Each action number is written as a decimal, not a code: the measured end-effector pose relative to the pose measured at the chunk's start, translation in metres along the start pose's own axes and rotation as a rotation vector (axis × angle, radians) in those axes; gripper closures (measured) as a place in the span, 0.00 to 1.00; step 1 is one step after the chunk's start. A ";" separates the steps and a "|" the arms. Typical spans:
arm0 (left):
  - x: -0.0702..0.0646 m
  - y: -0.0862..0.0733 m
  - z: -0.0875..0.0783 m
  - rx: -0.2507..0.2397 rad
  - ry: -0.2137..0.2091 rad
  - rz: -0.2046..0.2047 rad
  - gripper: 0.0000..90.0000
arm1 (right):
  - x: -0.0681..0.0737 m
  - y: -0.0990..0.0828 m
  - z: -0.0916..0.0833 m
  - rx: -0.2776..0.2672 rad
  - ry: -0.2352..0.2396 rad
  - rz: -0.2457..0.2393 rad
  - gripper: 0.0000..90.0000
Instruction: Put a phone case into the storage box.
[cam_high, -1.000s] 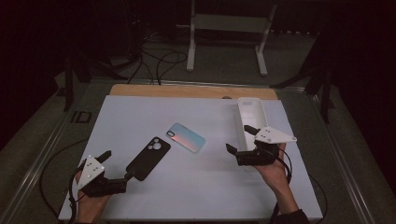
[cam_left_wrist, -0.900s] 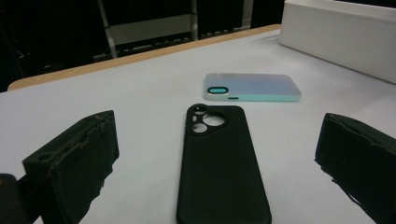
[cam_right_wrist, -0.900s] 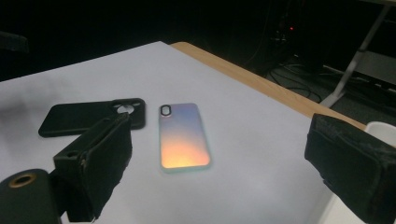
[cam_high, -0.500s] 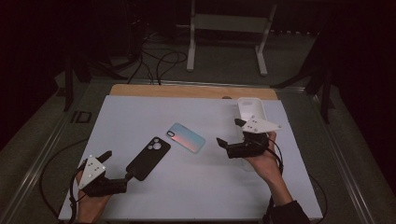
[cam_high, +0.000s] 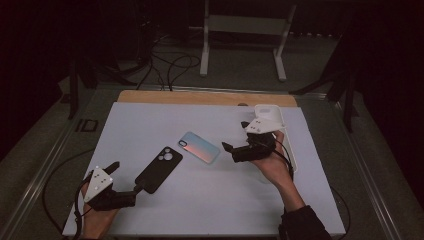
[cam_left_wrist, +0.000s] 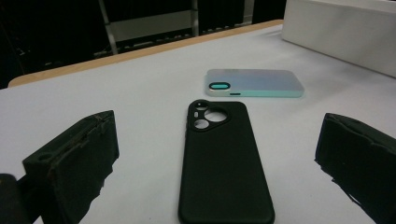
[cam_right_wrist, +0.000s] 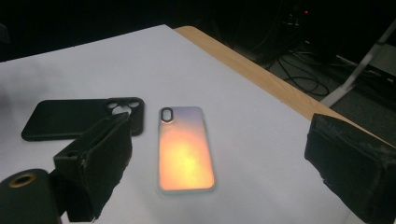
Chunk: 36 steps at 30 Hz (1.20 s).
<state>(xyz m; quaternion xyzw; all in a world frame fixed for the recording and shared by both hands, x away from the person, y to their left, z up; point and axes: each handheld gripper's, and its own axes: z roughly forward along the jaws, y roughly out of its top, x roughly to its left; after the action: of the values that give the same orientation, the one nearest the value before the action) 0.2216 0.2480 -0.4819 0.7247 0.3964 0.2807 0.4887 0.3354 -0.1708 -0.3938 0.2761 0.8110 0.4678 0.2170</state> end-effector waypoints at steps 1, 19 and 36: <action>0.000 0.000 0.000 0.000 0.000 -0.001 0.00 | 0.000 0.001 0.002 0.002 0.002 -0.002 0.08; 0.001 0.000 0.000 0.004 0.003 0.000 0.00 | 0.003 0.013 0.044 0.106 0.043 -0.035 0.08; 0.002 -0.001 0.000 0.005 0.003 -0.007 0.00 | 0.004 0.019 0.081 0.197 0.082 -0.066 0.08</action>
<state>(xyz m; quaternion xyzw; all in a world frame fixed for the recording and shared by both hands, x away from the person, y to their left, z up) 0.2223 0.2495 -0.4830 0.7240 0.4004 0.2794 0.4872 0.3864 -0.1087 -0.4156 0.2499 0.8699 0.3895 0.1706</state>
